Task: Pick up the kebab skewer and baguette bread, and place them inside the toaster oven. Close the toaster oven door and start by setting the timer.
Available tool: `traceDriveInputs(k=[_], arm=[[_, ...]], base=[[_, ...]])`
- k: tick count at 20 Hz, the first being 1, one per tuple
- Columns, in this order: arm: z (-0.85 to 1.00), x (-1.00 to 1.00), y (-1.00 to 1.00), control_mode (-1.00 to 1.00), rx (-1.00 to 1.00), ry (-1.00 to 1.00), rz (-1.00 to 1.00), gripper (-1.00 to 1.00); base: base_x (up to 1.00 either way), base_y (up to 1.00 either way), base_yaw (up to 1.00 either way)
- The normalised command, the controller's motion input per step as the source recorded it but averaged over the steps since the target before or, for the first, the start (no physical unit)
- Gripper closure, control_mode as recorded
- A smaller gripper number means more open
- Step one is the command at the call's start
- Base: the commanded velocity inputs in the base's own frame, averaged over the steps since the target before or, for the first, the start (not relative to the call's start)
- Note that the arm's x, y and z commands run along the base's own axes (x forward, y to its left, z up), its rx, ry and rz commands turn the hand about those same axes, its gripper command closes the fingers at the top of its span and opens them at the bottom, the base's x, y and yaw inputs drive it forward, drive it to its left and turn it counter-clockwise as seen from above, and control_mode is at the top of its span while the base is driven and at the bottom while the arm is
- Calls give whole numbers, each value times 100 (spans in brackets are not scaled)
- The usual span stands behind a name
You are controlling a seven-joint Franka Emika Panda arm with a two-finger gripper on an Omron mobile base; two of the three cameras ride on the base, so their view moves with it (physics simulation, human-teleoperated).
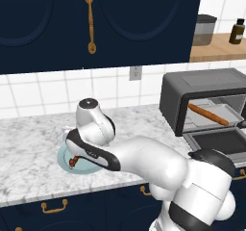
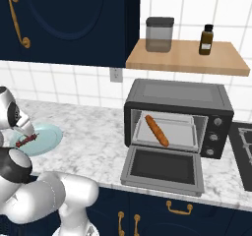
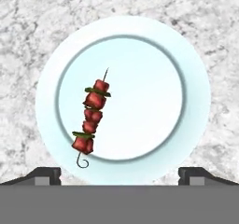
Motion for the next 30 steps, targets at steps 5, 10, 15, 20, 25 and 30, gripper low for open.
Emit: traceDriveInputs(k=[5,10,15,20,25,30], arm=[[-45,18,6,-100,2,3,-5,-100],[-26,26,2,-100,0,0,0,-100],[-24,24,13,-100,0,1,0,-100],[-31,25,5,-100,0,9,0,-100],[-9,22,16,-100,0,8,0,-100],[-19,20,25,-100,0,4,0,-100]], base=[[0,0,0],[0,0,0],[0,0,0],[0,0,0],[0,0,0],[0,0,0]])
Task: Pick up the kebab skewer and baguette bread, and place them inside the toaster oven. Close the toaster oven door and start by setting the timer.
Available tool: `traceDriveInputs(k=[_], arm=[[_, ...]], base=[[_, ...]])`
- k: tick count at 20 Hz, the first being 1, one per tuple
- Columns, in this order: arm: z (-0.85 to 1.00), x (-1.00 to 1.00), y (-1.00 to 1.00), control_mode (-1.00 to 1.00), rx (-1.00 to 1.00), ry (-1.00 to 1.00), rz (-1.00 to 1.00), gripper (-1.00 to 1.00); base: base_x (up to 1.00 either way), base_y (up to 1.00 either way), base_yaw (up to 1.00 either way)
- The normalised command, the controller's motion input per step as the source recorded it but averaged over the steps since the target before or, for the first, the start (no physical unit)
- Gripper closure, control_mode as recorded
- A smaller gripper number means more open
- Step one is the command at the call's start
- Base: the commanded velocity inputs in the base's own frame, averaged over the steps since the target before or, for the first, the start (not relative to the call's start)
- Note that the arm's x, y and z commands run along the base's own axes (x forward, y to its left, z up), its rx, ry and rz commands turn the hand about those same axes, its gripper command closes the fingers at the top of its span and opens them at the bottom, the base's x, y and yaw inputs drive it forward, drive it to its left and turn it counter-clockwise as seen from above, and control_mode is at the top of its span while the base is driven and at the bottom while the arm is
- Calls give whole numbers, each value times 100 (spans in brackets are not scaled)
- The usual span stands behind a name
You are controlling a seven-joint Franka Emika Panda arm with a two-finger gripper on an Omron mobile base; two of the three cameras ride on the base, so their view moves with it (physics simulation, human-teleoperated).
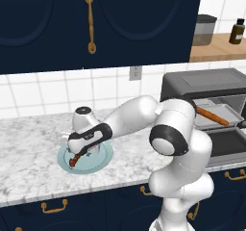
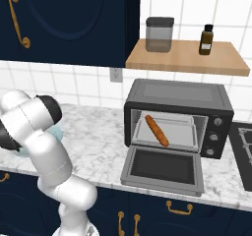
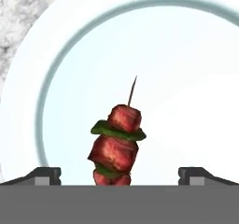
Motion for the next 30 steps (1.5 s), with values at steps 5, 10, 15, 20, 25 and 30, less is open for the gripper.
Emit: traceDriveInputs(k=[5,10,15,20,25,30], arm=[[-23,22,21,-100,0,0,-1,-100],[-24,9,7,-100,-3,0,-1,-100],[-26,1,-5,-100,-6,0,-3,100],[-15,-7,-62,-100,0,0,-3,100],[36,-39,-98,-100,1,0,0,100],[96,-41,-89,-100,2,0,1,100]], base=[[0,0,0],[0,0,0],[0,0,0],[0,0,0],[0,0,0],[0,0,0]])
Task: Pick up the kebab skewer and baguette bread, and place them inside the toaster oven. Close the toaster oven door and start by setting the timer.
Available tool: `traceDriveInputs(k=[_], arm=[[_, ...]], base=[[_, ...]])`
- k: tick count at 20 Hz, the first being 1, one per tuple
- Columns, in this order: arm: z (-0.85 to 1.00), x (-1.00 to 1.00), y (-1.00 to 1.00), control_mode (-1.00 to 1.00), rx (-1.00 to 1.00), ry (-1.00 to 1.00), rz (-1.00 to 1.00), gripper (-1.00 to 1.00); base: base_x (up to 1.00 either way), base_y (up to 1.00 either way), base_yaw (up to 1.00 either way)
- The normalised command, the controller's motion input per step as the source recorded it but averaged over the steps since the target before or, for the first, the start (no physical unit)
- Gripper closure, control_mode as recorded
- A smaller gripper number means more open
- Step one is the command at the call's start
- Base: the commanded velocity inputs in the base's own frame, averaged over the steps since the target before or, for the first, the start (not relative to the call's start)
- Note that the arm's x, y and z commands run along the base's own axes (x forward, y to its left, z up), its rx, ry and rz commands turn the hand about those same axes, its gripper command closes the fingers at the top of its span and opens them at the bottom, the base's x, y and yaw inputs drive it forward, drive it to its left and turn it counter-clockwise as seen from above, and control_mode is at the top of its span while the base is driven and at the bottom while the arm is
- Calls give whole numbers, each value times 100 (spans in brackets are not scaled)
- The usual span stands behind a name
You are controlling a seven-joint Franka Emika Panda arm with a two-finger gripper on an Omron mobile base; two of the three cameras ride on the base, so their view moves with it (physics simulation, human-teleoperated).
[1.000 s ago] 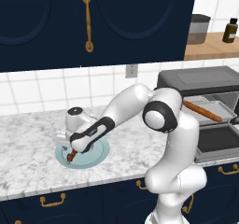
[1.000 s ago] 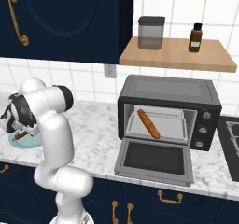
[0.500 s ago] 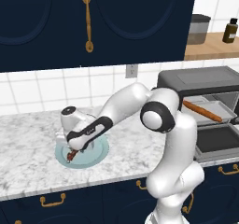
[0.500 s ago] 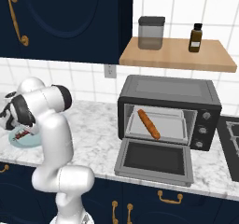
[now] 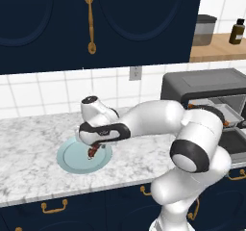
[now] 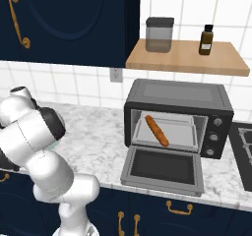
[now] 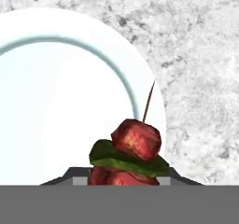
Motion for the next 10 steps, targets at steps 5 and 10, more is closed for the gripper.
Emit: traceDriveInputs(k=[5,10], arm=[[86,-50,-99,-100,3,-1,3,100],[72,-33,-100,-100,1,0,2,100]], base=[[0,0,0],[0,0,0]])
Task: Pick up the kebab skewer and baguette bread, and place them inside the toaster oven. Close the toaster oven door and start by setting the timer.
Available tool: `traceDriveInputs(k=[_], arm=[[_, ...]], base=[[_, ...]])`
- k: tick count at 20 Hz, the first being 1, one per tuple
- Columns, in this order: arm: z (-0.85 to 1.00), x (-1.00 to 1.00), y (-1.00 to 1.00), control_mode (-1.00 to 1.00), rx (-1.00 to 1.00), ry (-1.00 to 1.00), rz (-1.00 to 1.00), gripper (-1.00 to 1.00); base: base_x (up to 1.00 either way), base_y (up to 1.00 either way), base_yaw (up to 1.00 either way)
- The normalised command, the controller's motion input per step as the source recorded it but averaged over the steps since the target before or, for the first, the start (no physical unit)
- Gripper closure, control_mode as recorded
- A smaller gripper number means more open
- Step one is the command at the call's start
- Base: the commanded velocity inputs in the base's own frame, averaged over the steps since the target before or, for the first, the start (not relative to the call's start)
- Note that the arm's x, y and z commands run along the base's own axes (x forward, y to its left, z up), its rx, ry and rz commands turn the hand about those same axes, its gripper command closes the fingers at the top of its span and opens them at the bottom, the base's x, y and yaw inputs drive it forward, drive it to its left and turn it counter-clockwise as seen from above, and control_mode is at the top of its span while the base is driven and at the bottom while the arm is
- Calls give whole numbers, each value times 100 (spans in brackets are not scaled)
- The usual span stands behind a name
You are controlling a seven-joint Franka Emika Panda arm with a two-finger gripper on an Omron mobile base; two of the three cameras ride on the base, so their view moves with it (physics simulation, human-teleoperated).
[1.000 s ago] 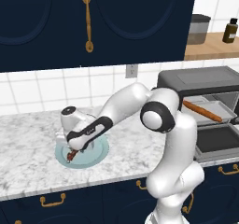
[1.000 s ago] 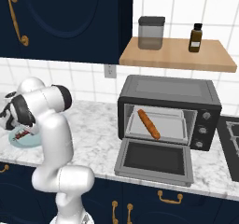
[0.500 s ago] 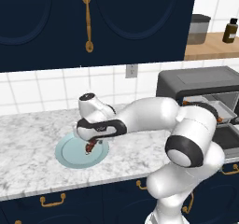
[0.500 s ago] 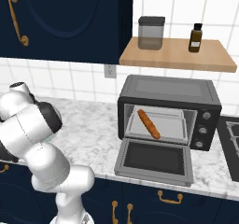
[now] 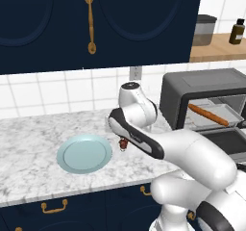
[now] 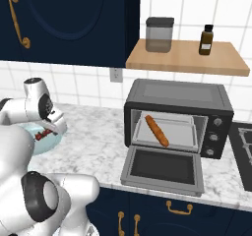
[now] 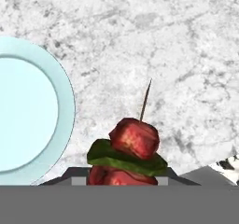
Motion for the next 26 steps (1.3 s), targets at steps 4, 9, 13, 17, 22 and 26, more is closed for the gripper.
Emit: traceDriveInputs(k=[4,9,13,17,22,26], arm=[[53,-6,-100,-100,0,0,0,100],[23,0,-100,-100,-1,0,0,100],[6,0,-100,-100,0,0,0,100],[0,0,-100,-100,-1,0,0,100],[0,0,-100,-100,-5,0,0,100],[0,0,-100,-100,-8,-1,1,100]], base=[[0,0,0],[0,0,0],[0,0,0],[0,0,0],[0,0,0],[0,0,0]])
